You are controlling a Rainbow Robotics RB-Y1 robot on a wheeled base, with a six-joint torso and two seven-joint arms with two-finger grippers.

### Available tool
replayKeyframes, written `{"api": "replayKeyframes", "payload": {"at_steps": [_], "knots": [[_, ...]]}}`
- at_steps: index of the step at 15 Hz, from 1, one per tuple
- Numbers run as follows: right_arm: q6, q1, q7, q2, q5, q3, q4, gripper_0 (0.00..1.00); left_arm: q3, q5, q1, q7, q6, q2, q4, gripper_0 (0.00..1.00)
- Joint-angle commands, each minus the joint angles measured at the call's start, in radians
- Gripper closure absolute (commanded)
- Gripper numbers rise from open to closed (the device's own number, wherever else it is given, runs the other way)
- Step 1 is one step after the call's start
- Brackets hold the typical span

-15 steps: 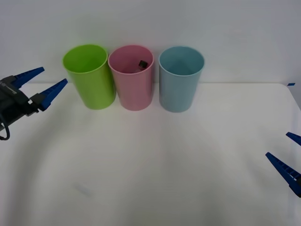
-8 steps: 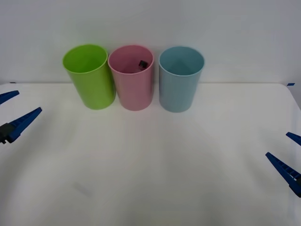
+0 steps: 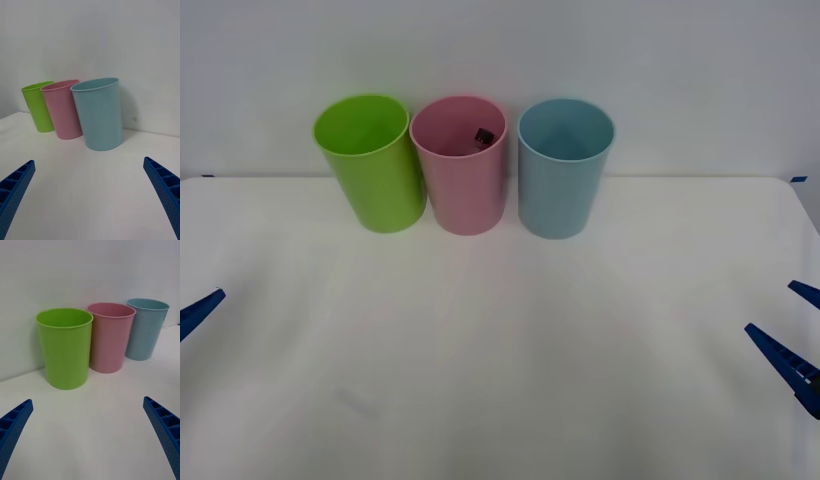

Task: Grasp the object on the table and drop it into the matching bin: aluminum can to the light blue bin, PET bottle to the pink bin.

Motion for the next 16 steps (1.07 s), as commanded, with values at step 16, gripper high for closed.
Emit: {"api": "replayKeyframes", "payload": {"at_steps": [16], "knots": [[0.000,0.000,0.000,0.000,0.000,0.000,0.000,0.00,-0.019,0.042,0.180,-0.068,-0.023,0.002,-0.003,0.00]]}}
